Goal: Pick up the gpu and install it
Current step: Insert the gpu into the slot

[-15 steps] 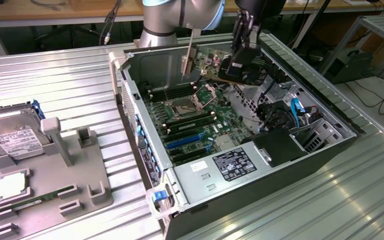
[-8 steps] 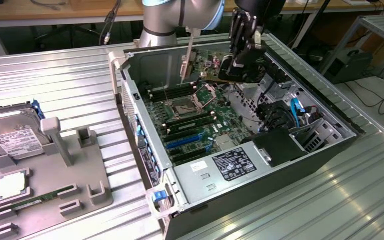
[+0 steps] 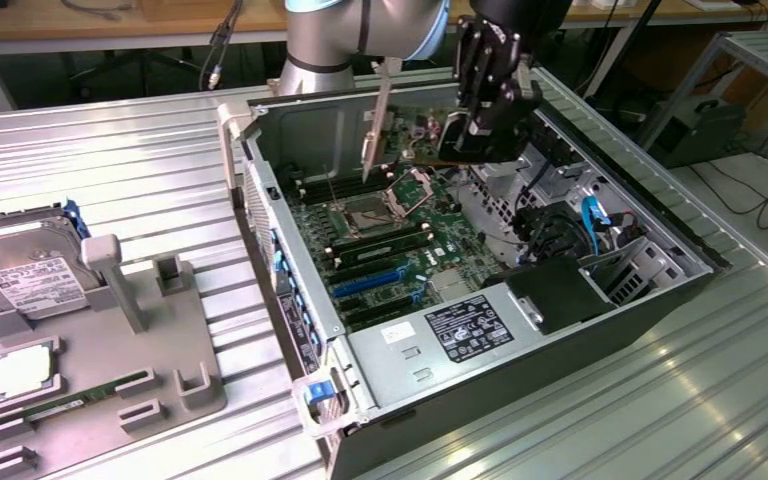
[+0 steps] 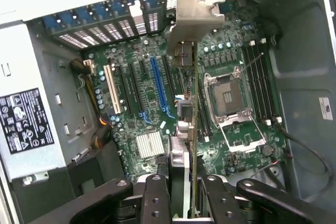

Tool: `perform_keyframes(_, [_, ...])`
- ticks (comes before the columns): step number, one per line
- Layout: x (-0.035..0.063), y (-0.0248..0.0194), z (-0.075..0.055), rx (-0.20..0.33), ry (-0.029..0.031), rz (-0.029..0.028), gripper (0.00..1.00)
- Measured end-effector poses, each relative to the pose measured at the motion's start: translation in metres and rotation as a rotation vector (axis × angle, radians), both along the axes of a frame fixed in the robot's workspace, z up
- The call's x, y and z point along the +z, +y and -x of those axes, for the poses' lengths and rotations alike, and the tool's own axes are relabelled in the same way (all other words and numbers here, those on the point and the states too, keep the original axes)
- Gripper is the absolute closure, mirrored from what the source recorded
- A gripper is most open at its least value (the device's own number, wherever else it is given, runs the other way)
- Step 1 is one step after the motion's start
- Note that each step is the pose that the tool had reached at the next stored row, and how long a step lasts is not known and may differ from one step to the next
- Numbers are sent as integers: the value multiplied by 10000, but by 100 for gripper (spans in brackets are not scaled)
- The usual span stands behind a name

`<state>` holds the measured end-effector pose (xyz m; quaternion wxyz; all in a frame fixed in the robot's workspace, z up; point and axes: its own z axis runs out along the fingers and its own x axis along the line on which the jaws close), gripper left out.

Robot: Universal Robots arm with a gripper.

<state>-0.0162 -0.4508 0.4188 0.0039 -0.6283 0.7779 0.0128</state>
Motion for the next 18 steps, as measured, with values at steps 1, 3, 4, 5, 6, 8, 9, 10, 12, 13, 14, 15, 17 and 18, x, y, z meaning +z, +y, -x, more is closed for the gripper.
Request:
perform_keyframes(1, [0,0,0,195,-3,0,72])
perform_keyframes(3, [0,0,0,566,-8,-1,72])
perform_keyframes(4, [-1,0,0,731,-11,-1,72])
perform_keyframes(5, [-1,0,0,862,-19,0,72])
perform_keyframes(6, [-1,0,-1,977,-30,2,72])
perform_keyframes(8, [-3,0,0,1153,-59,1,72])
perform_keyframes(9, [-4,0,0,1227,-97,4,72])
perform_keyframes(10, [-6,0,0,1282,-164,10,72])
perform_keyframes(12, [-9,0,0,1353,-291,24,72])
perform_keyframes(13, [-12,0,0,1379,-354,31,72])
perform_keyframes(14, [-17,0,0,1412,-411,38,72])
perform_keyframes(15, [-18,0,0,1420,-432,44,72])
perform_keyframes(17, [-19,0,-1,1421,-436,62,72])
perform_keyframes(18, [-19,-1,0,1421,-436,63,72])
